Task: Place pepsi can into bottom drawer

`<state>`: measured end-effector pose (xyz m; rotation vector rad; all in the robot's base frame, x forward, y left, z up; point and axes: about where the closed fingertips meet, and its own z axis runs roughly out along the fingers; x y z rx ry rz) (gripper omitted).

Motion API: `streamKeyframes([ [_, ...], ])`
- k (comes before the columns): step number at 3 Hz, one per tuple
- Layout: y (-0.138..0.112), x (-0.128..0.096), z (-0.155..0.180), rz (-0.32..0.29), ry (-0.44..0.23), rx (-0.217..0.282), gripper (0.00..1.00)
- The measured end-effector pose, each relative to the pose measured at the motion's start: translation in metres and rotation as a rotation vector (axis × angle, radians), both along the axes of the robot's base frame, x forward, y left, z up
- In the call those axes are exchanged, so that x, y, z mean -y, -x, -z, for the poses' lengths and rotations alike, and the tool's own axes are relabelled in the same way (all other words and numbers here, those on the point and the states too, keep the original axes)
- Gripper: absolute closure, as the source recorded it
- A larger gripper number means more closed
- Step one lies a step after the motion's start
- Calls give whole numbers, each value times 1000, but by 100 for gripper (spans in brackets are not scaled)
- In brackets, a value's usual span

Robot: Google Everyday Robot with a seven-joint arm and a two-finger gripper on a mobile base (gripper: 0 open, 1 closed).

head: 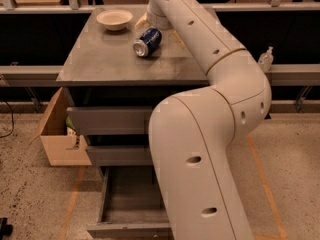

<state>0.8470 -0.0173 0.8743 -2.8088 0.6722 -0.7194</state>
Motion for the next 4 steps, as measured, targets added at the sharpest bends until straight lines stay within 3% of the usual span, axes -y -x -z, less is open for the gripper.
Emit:
streamKeyframes([
  [1, -6, -11, 14, -5, 36, -15, 0],
  [2, -12, -22, 22, -17, 63, -19, 17],
  [4, -7, -27, 23, -43, 95, -52, 64],
])
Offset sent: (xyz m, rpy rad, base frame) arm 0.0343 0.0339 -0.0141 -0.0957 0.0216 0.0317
